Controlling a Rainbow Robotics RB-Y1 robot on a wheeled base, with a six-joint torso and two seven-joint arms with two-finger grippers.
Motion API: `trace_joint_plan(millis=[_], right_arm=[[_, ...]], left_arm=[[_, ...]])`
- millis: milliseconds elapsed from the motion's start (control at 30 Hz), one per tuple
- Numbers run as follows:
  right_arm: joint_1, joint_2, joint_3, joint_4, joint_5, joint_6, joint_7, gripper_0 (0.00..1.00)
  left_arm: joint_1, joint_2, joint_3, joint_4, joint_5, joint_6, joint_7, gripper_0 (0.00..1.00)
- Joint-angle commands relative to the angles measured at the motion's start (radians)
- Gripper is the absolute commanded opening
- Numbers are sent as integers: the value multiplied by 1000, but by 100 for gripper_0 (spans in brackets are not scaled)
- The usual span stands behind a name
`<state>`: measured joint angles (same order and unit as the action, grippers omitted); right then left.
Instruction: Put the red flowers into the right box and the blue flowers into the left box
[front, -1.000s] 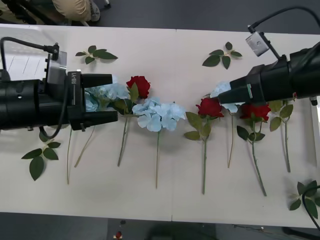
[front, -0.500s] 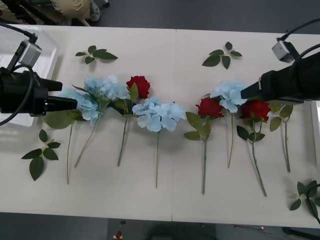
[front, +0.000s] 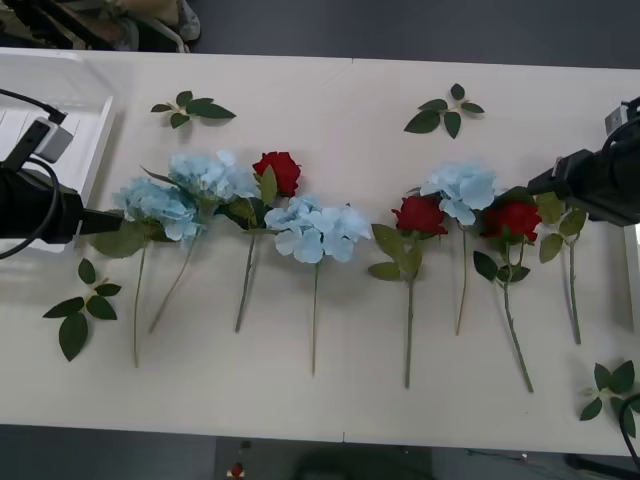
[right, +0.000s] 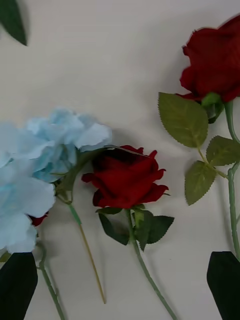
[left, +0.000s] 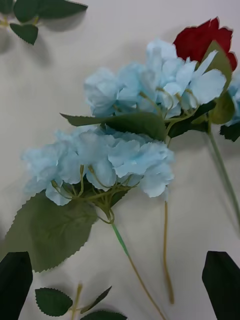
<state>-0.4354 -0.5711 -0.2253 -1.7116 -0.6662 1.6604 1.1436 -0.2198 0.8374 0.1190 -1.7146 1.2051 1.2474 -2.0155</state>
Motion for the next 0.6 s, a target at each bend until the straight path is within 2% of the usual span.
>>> trace_joint_plan(millis=[33,267,500,600], right_arm=[[-8,-38,6,59,30,-60,-4,100],[-5,-38,7,138,119,-139,24,100],[-8,-50,11,230,142,-232,54,100],[-17,-75,58,302,152,-314,76,100]], left_arm=[[-16,9,-78,9,-76,-48,72,100],[-52,9,-220,59,-217,-114,72,100],[-99,-17,-300,161,-223,-171,72,100],[-128,-49,-311,213,-233,-175,69,100]])
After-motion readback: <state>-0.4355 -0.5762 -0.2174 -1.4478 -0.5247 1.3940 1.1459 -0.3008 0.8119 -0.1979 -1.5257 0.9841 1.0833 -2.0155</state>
